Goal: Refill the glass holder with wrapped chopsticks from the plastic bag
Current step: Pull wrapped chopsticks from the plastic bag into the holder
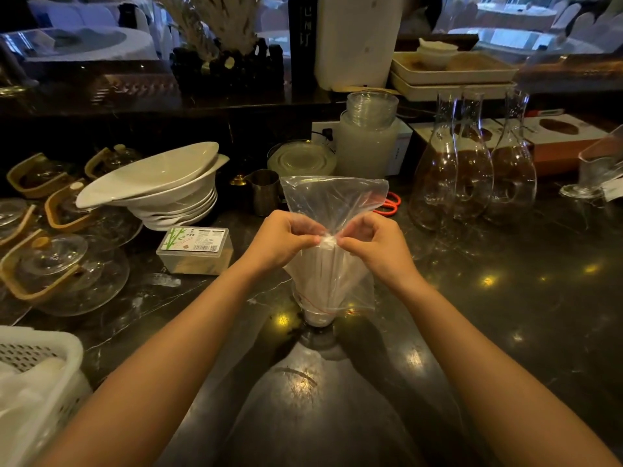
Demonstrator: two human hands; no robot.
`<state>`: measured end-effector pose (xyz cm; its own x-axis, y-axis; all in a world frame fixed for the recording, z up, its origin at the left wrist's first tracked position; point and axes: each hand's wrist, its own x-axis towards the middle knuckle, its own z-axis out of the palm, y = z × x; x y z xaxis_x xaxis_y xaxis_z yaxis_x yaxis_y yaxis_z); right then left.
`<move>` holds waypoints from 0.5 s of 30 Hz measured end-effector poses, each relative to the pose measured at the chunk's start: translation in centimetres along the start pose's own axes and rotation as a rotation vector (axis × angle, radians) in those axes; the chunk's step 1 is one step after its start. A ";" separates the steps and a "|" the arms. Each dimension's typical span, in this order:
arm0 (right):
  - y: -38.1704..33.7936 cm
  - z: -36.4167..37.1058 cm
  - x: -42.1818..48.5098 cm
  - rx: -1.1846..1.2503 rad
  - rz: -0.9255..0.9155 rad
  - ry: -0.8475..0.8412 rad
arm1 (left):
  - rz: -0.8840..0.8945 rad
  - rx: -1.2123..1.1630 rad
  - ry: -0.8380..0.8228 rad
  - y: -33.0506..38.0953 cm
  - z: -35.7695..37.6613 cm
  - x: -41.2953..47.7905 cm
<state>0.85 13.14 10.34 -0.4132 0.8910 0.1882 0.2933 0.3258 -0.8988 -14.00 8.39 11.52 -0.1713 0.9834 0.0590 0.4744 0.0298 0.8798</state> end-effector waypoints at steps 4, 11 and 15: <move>-0.1 0.2 0.2 -0.066 -0.005 -0.005 | -0.013 0.003 -0.005 -0.3 0.2 0.2; 0.4 0.3 0.8 -0.206 -0.001 -0.065 | -0.030 0.034 -0.028 -0.9 0.7 0.4; 0.4 0.1 1.1 -0.270 0.011 -0.101 | 0.014 0.085 -0.049 -0.9 0.6 0.5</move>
<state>0.43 14.26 10.15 -0.4884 0.8634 0.1266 0.5115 0.4008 -0.7601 -13.98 8.95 10.46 -0.1230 0.9913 0.0462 0.5484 0.0291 0.8357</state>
